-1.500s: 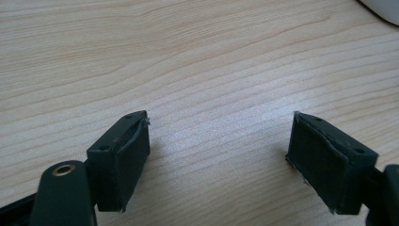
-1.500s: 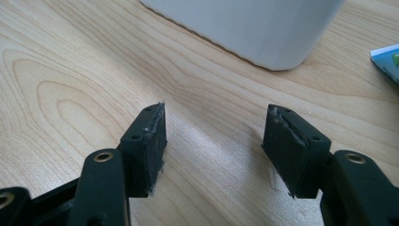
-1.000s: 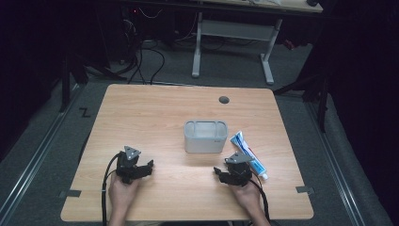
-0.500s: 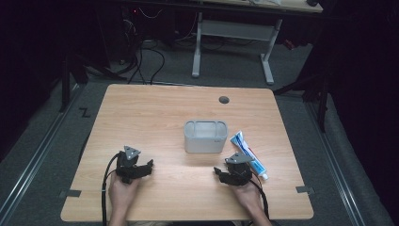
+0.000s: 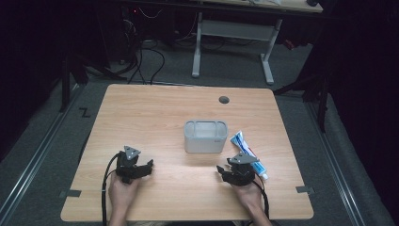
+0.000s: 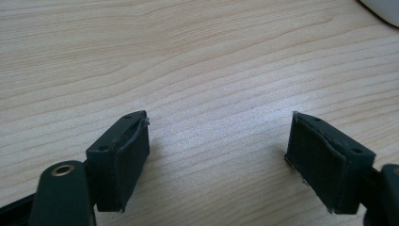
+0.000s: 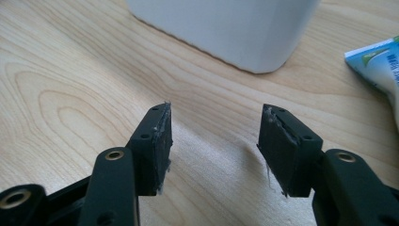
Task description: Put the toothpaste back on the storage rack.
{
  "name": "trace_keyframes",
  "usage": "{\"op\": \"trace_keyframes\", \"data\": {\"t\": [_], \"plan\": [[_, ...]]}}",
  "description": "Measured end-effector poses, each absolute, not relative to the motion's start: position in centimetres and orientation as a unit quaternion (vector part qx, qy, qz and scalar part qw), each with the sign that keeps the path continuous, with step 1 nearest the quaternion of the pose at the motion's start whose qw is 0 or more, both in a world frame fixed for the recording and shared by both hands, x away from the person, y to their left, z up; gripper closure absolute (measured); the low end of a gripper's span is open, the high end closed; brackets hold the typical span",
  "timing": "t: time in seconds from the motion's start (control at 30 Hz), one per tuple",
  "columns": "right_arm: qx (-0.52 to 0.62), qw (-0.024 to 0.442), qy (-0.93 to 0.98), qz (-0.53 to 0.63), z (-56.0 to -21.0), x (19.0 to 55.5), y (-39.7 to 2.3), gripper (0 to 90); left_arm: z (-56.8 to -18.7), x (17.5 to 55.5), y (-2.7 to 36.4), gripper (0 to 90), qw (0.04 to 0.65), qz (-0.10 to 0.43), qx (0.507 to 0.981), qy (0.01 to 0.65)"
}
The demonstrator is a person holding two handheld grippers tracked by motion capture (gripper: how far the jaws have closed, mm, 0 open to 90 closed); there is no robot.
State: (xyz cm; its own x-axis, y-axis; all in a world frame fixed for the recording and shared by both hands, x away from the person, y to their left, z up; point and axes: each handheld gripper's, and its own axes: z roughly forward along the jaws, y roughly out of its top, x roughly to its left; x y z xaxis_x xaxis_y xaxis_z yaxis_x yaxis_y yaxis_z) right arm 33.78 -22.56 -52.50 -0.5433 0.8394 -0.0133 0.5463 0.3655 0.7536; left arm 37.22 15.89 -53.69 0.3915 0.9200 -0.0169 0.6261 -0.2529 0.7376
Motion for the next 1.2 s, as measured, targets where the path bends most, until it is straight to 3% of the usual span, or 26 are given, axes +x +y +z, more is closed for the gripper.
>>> {"op": "trace_keyframes", "data": {"t": [1.2], "plan": [[0.465,0.21,0.77,0.383,-51.6,31.2,-26.5,50.5,-53.7,37.2,15.9,21.9,0.34,0.217,0.761,0.509]]}}
